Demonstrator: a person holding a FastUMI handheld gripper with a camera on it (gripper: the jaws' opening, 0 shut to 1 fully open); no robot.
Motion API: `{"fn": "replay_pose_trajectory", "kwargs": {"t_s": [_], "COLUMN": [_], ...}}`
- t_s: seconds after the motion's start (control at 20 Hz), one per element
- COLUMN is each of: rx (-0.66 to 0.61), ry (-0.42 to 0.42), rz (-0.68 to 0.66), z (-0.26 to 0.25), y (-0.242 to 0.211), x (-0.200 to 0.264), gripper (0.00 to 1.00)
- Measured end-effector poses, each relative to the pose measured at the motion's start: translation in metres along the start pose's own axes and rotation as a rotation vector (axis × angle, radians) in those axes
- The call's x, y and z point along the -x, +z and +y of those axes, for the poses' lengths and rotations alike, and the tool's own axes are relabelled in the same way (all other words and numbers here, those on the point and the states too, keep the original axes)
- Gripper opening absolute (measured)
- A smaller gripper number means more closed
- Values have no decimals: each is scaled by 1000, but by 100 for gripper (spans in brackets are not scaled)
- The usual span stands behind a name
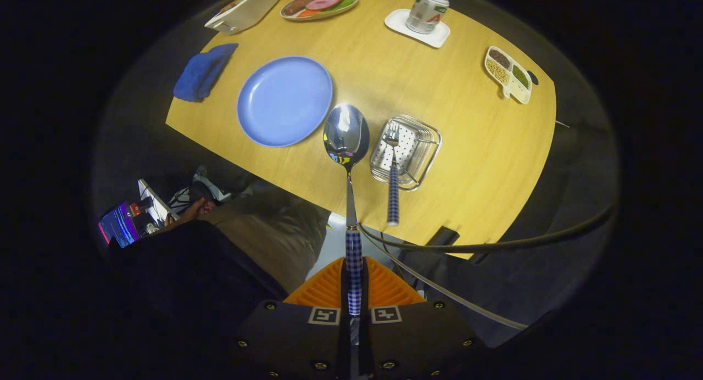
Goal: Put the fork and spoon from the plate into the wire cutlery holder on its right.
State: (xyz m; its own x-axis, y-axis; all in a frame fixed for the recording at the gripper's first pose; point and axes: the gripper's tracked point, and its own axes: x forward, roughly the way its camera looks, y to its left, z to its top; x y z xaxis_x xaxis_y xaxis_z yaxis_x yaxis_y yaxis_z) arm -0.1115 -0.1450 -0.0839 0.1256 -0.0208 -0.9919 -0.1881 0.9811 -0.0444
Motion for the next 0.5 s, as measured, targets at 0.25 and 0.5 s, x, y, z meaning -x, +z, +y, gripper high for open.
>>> {"fn": "replay_pose_trajectory", "kwargs": {"t_s": [0.25,0.5], "rx": [29,46], "ry": [-52,-61], "rz": [128,247], "z": [-38,-60], "y": [-5,13], "x": [-10,-24], "gripper": [6,6]}}
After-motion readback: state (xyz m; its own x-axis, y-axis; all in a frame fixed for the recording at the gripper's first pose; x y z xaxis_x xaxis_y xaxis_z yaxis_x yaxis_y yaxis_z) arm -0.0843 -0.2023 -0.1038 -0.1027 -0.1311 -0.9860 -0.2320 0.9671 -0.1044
